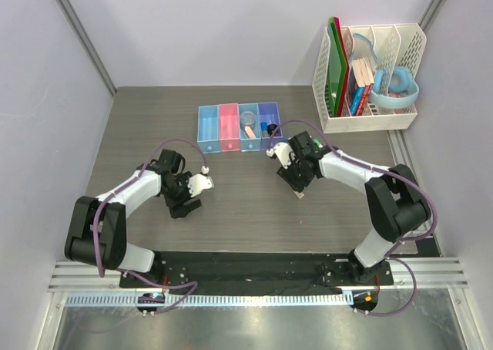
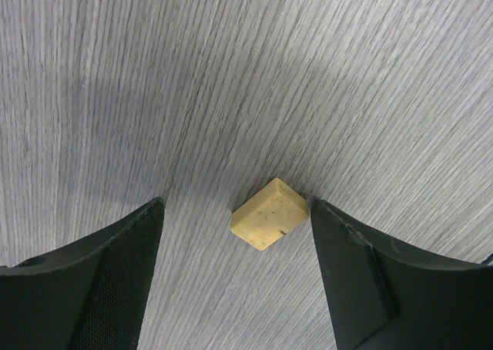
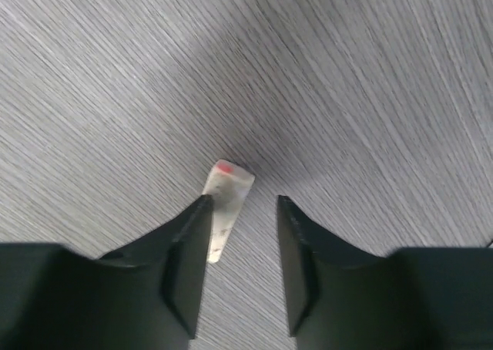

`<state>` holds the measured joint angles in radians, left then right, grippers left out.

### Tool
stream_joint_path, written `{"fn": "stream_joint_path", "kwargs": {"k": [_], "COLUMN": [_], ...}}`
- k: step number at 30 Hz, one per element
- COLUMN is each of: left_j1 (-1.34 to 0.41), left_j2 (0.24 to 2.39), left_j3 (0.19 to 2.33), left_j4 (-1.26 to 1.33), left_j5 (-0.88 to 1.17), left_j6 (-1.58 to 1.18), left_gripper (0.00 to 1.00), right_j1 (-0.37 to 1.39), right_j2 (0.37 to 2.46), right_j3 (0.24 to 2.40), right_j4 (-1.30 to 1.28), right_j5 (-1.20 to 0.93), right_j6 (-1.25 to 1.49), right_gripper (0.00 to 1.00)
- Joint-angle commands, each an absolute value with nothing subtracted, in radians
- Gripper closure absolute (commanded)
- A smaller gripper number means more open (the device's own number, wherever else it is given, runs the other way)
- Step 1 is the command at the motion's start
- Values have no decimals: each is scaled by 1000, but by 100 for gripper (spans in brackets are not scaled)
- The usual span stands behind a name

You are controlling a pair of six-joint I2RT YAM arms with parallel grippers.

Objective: Sort the stationery into containers
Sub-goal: Pick up the stationery from the center of the board.

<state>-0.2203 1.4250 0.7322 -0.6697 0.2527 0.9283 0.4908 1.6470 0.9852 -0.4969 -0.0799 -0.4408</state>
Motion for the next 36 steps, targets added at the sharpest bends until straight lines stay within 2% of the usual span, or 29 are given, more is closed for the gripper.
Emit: {"fn": "stream_joint_path", "kwargs": {"k": [1,4,9,17,21,24,29,33,34,36], "left_j1": [-216,-216,-216,-216,-216,-216,-216,-216,-216,-216], "left_j2": [1480,1485,1489,1489,1496,1505,1514,1512,1517,1531], "left_j3": [690,695,698,699,698,695,690,684,684,687], "left_j4": [-632,-637,-637,-640,-640,-638,-640,-637,-637,-643], "left_j5": [230,230,238,236,236,229,221,222,219,219], "left_j6": [953,954,948,950,951,954,959,960,960,959], "left_gripper": [22,22,23,24,30,36,35,48,57,68], "right_j1": [495,495,494,494,494,494,494,494,492,492], "right_j2": [1628,1626,1618,1646,1652,1655,1661,1669,1672,1671], "right_j3": [977,974,983,973,968,963,963,965,968,969], "right_j4": [-492,-494,-491,-497,-499,-499,-505,-503,-503,-503], "right_j5": [-92,-104,-89,-113,-118,-118,-126,-124,-126,-127], "right_j6": [-430,-426,-426,-419,-417,-417,-416,-414,-413,-410], "right_gripper": [50,46,44,52,60,61,61,67,68,70]}}
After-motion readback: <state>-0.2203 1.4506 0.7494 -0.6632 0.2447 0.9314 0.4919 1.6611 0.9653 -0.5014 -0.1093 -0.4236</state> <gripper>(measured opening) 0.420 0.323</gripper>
